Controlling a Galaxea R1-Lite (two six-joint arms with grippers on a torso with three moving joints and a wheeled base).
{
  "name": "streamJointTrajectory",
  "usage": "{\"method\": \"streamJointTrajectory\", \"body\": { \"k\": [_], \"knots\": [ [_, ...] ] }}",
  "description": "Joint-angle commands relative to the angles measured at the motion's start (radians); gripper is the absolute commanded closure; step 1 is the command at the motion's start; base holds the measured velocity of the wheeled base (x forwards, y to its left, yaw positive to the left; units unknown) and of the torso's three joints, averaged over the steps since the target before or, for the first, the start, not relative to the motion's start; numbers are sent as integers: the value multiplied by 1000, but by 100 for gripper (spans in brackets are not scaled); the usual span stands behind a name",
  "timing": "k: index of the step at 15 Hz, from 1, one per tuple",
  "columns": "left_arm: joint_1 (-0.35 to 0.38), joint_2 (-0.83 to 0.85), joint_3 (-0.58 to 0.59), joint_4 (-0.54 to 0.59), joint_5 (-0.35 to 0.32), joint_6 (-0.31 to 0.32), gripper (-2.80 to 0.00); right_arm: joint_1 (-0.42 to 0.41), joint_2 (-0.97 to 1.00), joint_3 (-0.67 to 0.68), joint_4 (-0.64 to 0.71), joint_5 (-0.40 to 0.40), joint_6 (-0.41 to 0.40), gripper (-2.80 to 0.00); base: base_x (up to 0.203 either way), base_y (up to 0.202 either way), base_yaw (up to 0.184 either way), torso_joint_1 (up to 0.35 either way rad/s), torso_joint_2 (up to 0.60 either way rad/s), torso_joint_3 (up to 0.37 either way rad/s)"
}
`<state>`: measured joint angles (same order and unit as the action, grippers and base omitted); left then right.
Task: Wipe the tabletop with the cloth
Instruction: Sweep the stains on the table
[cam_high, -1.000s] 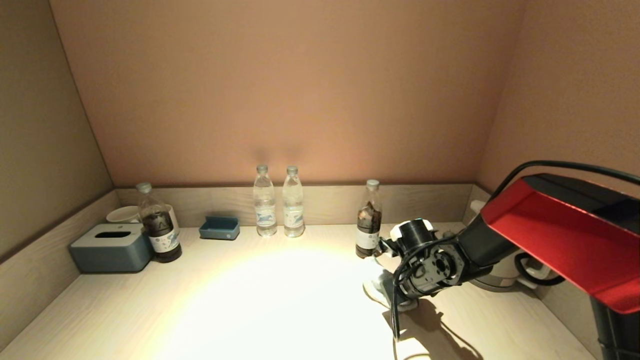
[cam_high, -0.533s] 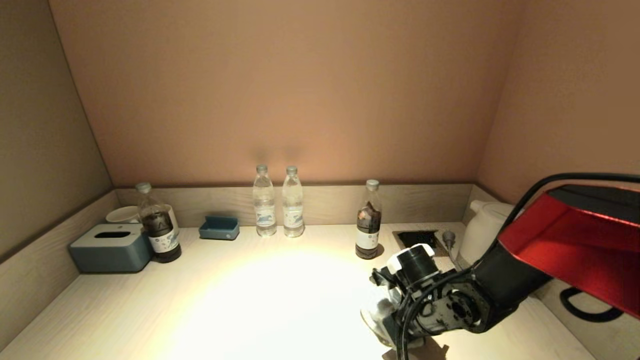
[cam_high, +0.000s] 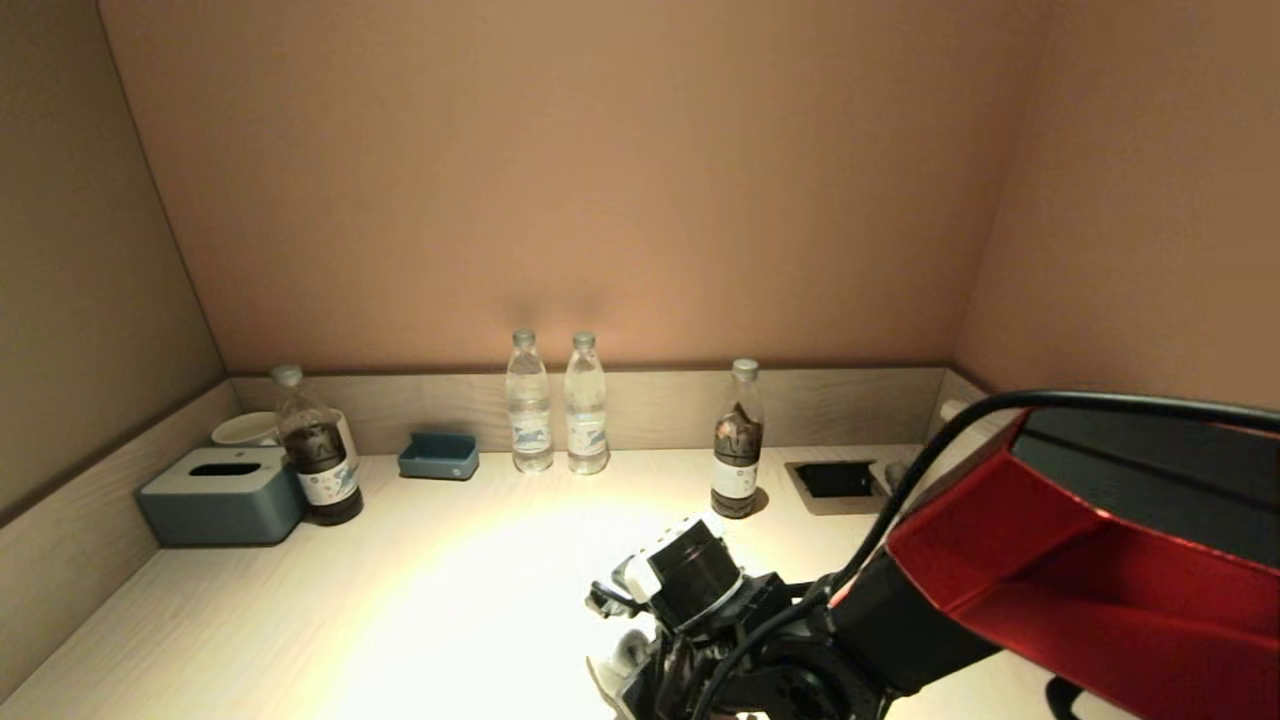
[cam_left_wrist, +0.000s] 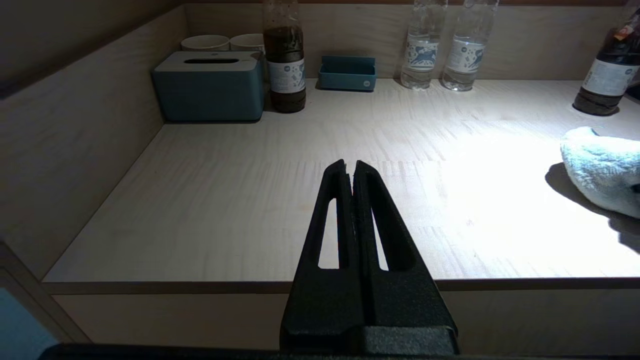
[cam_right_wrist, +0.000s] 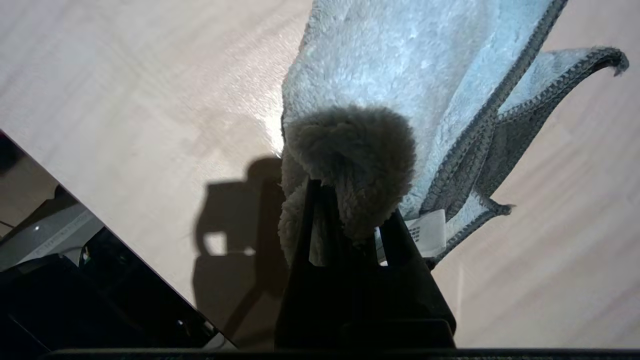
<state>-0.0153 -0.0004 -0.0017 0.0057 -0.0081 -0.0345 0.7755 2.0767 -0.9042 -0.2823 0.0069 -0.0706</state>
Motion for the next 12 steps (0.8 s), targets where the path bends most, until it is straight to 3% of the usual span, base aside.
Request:
{"method": "streamJointTrajectory", "body": {
  "k": [1, 4, 7, 12],
  "knots": [
    [0, 0, 0, 0, 0, -1, 0, 48, 58, -51, -2, -15, -2, 0, 0, 0, 0, 0, 0, 0],
    [0, 0, 0, 0, 0, -1, 0, 123, 158, -160, -1, -76, -5, 0, 0, 0, 0, 0, 0, 0],
    [0, 0, 0, 0, 0, -1, 0, 209, 204, -243, 6, -87, -10, 0, 0, 0, 0, 0, 0, 0],
    [0, 0, 0, 0, 0, -1, 0, 280, 202, -222, 5, -108, -7, 0, 0, 0, 0, 0, 0, 0]
  ]
}}
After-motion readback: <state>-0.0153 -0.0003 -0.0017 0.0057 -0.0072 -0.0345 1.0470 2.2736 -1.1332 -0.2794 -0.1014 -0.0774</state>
